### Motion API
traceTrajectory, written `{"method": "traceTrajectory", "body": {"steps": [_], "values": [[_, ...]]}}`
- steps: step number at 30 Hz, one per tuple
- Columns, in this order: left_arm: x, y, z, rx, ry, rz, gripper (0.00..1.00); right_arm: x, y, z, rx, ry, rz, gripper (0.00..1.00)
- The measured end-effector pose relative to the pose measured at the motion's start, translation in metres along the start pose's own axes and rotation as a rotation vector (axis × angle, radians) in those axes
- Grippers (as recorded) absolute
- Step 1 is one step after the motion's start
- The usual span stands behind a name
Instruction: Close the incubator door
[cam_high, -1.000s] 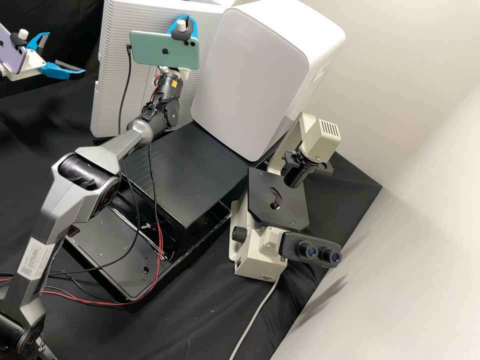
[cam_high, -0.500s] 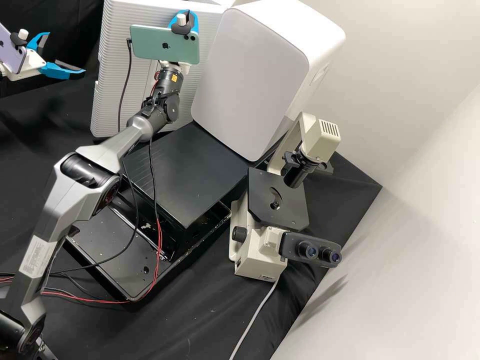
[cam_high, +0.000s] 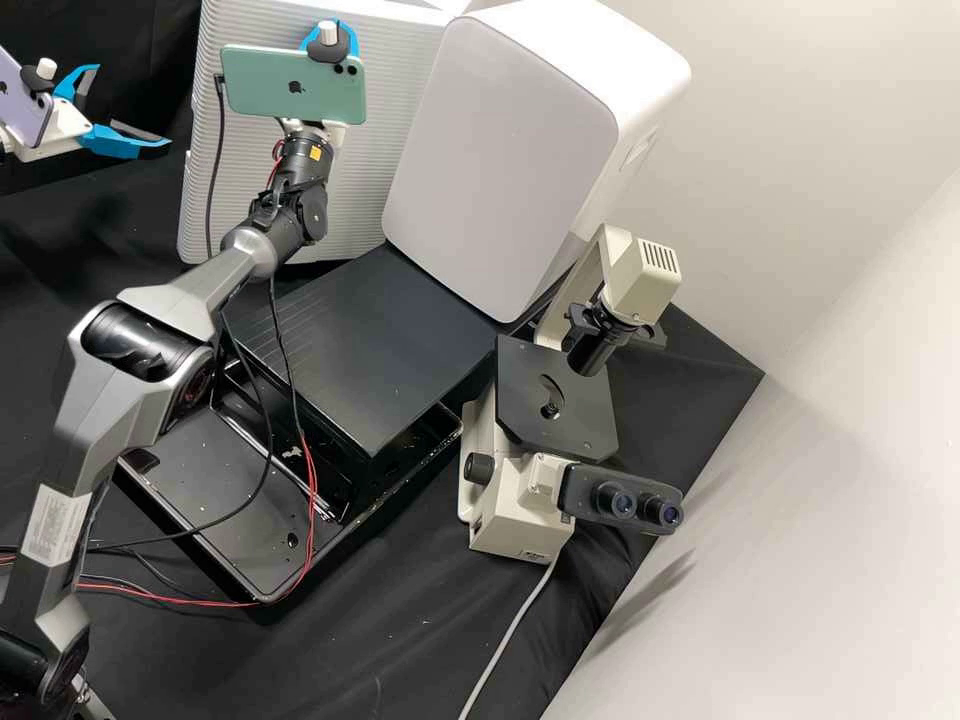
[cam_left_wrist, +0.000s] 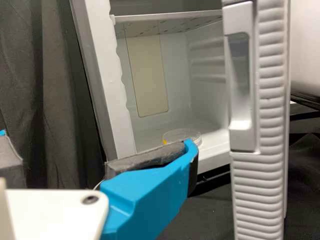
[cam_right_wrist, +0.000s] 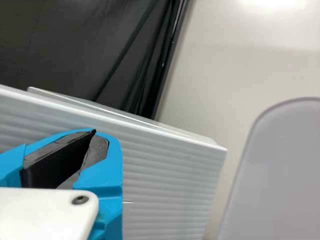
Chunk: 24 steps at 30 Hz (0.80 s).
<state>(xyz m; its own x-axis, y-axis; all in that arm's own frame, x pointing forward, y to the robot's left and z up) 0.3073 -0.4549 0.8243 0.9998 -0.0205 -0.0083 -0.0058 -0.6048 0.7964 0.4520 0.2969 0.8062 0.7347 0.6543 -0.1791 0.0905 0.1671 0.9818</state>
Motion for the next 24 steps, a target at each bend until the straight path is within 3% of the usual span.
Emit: {"method": "traceTrajectory", "body": {"steps": [6,11,14,24], "values": [[0.000,0.000,0.000,0.000,0.000,0.000,1.00,-0.002,-0.001,-0.005,0.000,0.006,-0.007,0.00],[0.000,0.000,0.000,0.000,0.000,0.000,1.00,0.001,-0.002,-0.017,-0.031,0.041,-0.026,0.00],[0.000,0.000,0.000,0.000,0.000,0.000,1.00,0.006,-0.003,-0.035,-0.045,0.094,-0.045,0.00],[0.000,0.000,0.000,0.000,0.000,0.000,1.00,0.003,-0.003,-0.103,-0.041,0.235,-0.085,0.00]]}}
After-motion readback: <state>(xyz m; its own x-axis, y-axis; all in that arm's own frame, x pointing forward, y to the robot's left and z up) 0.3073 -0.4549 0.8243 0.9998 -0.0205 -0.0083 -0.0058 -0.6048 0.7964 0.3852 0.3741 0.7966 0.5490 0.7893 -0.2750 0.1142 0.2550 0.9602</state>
